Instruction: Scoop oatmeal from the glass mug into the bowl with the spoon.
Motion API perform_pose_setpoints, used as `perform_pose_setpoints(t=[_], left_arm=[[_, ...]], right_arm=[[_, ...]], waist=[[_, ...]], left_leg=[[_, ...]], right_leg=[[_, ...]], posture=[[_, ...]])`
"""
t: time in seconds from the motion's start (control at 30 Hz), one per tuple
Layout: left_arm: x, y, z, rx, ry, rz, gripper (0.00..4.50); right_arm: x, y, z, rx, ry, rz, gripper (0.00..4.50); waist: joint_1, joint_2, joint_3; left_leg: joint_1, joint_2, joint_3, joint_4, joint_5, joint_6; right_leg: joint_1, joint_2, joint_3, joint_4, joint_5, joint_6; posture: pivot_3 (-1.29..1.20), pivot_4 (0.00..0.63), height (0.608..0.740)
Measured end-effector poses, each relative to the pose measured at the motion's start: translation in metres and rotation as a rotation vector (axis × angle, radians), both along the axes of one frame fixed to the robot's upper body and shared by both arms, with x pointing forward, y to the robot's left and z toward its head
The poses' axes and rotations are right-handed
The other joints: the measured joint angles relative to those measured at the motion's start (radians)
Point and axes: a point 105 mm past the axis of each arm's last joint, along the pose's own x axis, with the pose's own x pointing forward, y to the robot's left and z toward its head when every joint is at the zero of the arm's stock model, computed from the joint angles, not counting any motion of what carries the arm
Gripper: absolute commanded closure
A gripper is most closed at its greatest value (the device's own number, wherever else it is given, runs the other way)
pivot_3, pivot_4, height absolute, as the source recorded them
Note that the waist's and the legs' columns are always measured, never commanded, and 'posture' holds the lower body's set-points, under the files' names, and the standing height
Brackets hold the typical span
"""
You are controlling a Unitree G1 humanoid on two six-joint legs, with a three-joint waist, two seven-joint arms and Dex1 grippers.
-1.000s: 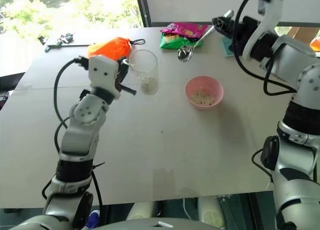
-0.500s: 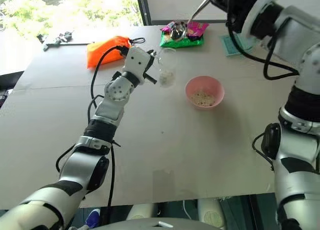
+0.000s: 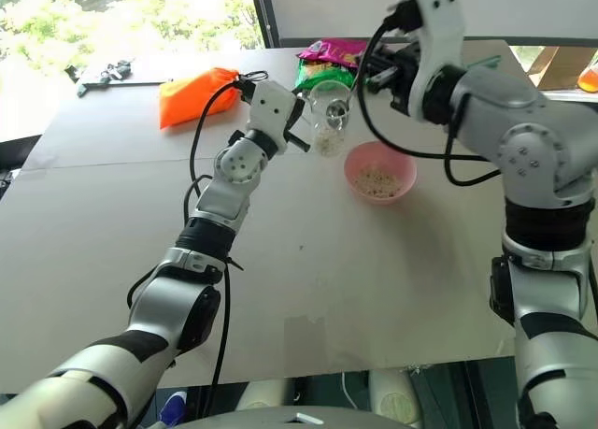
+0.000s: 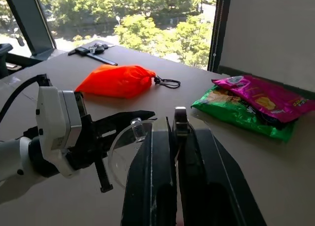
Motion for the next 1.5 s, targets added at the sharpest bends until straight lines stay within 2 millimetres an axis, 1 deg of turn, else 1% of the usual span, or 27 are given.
perform_pose_setpoints(t=[0.13, 0.2, 0.37, 0.43, 0.5, 0.6, 0.67, 0.83, 0.97, 1.13, 1.4, 1.5], left_arm=[[-0.002, -0.007, 0.001, 0.040, -0.033, 0.000, 4.41], [-0.003, -0.010, 0.000, 0.056, -0.041, -0.003, 4.41], [-0.003, -0.010, -0.002, 0.067, -0.043, 0.007, 4.41], [-0.003, -0.010, -0.002, 0.067, -0.044, 0.009, 4.41], [-0.003, -0.009, -0.002, 0.068, -0.050, 0.012, 4.41], [-0.003, -0.008, -0.001, 0.069, -0.054, 0.013, 4.41], [-0.003, -0.008, -0.001, 0.070, -0.055, 0.014, 4.41], [-0.003, -0.003, 0.000, 0.064, -0.064, 0.029, 4.41], [-0.003, -0.001, -0.004, 0.062, -0.054, 0.037, 4.41], [-0.002, 0.000, -0.008, 0.061, -0.042, 0.044, 4.41], [0.005, 0.001, -0.027, 0.090, 0.014, 0.069, 4.41], [0.007, 0.001, -0.027, 0.097, 0.013, 0.074, 4.41]], right_arm=[[0.006, 0.015, -0.018, -0.129, -0.054, -0.005, 4.50], [0.007, 0.020, -0.025, -0.147, -0.053, 0.006, 4.50], [0.009, 0.022, -0.028, -0.148, -0.045, 0.025, 4.50], [0.007, 0.026, -0.028, -0.110, -0.010, 0.052, 4.50], [0.008, 0.026, -0.028, -0.035, 0.057, 0.065, 4.50], [0.011, 0.018, -0.026, 0.076, 0.156, 0.056, 4.50], [0.012, 0.015, -0.022, 0.120, 0.188, 0.053, 4.50], [0.016, -0.002, 0.000, 0.251, 0.243, 0.032, 4.50], [0.019, -0.014, 0.011, 0.323, 0.270, 0.014, 4.50], [0.025, -0.026, 0.012, 0.411, 0.335, -0.017, 4.50], [0.034, -0.048, 0.009, 0.549, 0.450, -0.077, 4.50], [0.035, -0.054, 0.011, 0.585, 0.471, -0.087, 4.50]], waist=[[-0.003, 0.000, 0.000], [-0.002, 0.000, 0.000], [-0.002, 0.000, 0.000], [-0.002, 0.000, 0.000], [-0.002, 0.000, 0.000], [-0.002, 0.000, 0.000], [-0.002, 0.000, 0.000], [-0.002, 0.000, 0.000], [-0.002, 0.000, 0.000], [-0.002, 0.000, 0.000], [-0.002, 0.000, 0.000], [-0.002, 0.000, 0.000]], left_leg=[[0.000, 0.000, 0.000, 0.002, 0.000, 0.000], [0.000, 0.000, -0.001, 0.003, 0.000, 0.000], [0.000, -0.001, -0.002, 0.006, 0.000, 0.000], [0.000, -0.001, -0.002, 0.006, 0.000, 0.000], [0.000, -0.001, -0.002, 0.006, 0.000, 0.000], [0.000, -0.001, -0.002, 0.006, 0.000, 0.000], [0.000, -0.001, -0.002, 0.006, 0.000, 0.000], [0.000, -0.001, -0.002, 0.006, 0.000, 0.000], [0.000, -0.002, -0.002, 0.006, 0.000, 0.000], [0.000, -0.002, -0.002, 0.006, 0.000, 0.000], [0.000, -0.002, -0.001, 0.006, 0.000, 0.000], [0.000, -0.002, -0.001, 0.006, 0.000, 0.000]], right_leg=[[0.000, 0.000, 0.000, 0.000, 0.000, 0.000], [0.000, 0.000, 0.000, 0.000, 0.000, 0.000], [0.000, 0.000, -0.001, 0.001, 0.000, 0.000], [0.000, 0.000, -0.001, 0.002, 0.000, 0.000], [0.000, 0.000, -0.001, 0.002, 0.000, 0.000], [0.000, -0.001, -0.001, 0.002, 0.000, 0.000], [0.000, -0.001, -0.001, 0.002, 0.000, 0.000], [0.000, -0.001, -0.001, 0.002, 0.000, 0.000], [0.000, -0.001, -0.001, 0.003, 0.000, 0.000], [0.000, -0.001, -0.001, 0.003, 0.000, 0.000], [0.000, -0.002, 0.000, 0.005, 0.000, 0.000], [0.000, -0.002, 0.000, 0.009, 0.000, 0.000]], posture=[[0.00, 0.150, 0.740], [0.00, 0.150, 0.740], [0.00, 0.150, 0.740], [0.00, 0.150, 0.740], [0.00, 0.150, 0.740], [0.00, 0.150, 0.740], [0.00, 0.150, 0.740], [0.00, 0.150, 0.740], [0.00, 0.150, 0.740], [0.00, 0.150, 0.740], [0.00, 0.150, 0.740], [0.00, 0.150, 0.740]])
